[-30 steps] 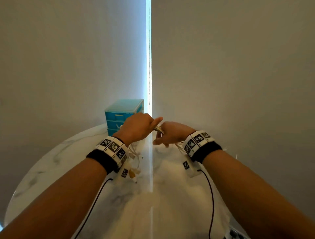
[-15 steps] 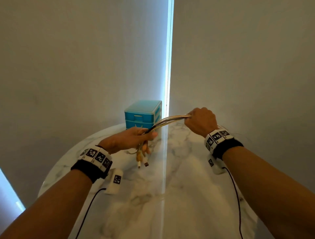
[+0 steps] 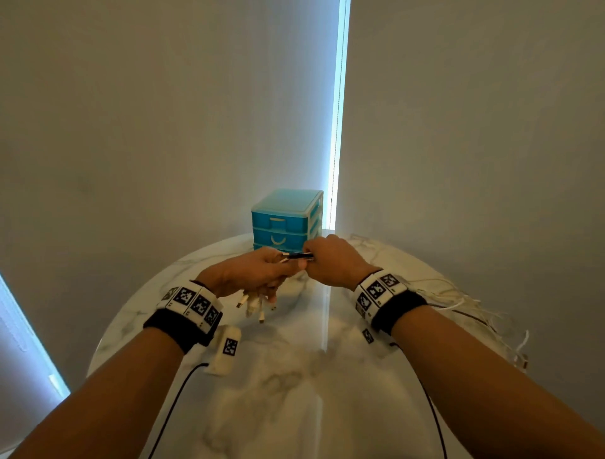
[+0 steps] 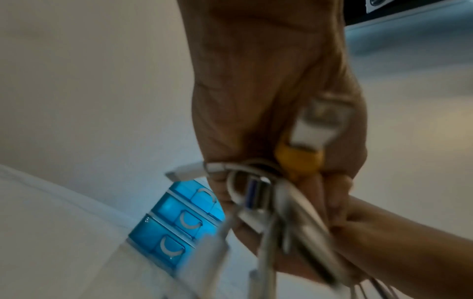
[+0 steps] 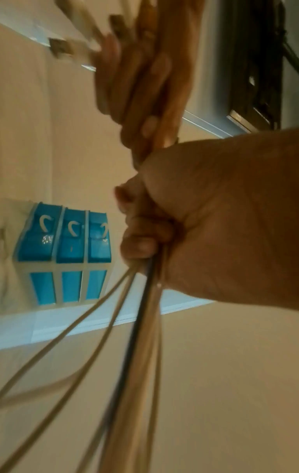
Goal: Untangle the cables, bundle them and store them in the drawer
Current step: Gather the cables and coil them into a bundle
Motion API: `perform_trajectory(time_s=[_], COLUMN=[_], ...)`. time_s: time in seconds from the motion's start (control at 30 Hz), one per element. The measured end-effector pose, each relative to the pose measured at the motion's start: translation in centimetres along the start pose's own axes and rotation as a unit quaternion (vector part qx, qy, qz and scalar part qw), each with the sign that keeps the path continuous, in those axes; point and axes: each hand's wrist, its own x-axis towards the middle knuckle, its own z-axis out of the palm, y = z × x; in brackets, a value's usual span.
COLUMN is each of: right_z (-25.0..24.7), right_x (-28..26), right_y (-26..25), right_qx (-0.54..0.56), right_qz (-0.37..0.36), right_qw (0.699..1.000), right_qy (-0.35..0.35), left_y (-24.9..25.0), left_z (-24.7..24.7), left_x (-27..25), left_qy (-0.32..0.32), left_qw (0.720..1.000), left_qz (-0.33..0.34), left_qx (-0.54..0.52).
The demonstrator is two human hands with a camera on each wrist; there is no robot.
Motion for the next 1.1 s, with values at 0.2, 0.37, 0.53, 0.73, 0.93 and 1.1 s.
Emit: perform_trajectory(time_s=[0.2, 0.37, 0.53, 0.73, 0.93, 1.1], right_z=[2.4, 3.7, 3.4, 1.9, -1.8, -3.8], right_x=[-0.4, -0.2, -0.3, -0.5, -0.7, -1.2], right_y=[1.2, 1.5, 1.7, 2.5, 4.3, 5.0], right_qx=[0.107, 0.159, 0.133, 0.113, 0.12, 0.128], right_qz=[0.154, 0.203, 0.212, 0.203, 0.207, 0.227], right_qw=[0.98, 0.965, 0.967, 0.973, 0.971, 0.965], right_qy=[0.064, 0.049, 0.04, -0.013, -0.022, -0.034], left_y=[-0.8, -0.8, -0.3, 0.0, -1.8, -2.8], left_z=[-1.1, 0.5, 1.8, 1.4, 0.3, 1.1], left_x=[-0.9, 0.8, 2.5, 3.2, 2.5, 1.8], left_qy=[0.079, 0.161, 0.234, 0.281, 0.281, 0.289], left_qw=[0.991, 0.98, 0.956, 0.941, 0.955, 0.955], left_qz=[0.089, 0.108, 0.141, 0.159, 0.09, 0.036], left_qx=[-0.067, 0.038, 0.104, 0.102, 0.038, -0.05])
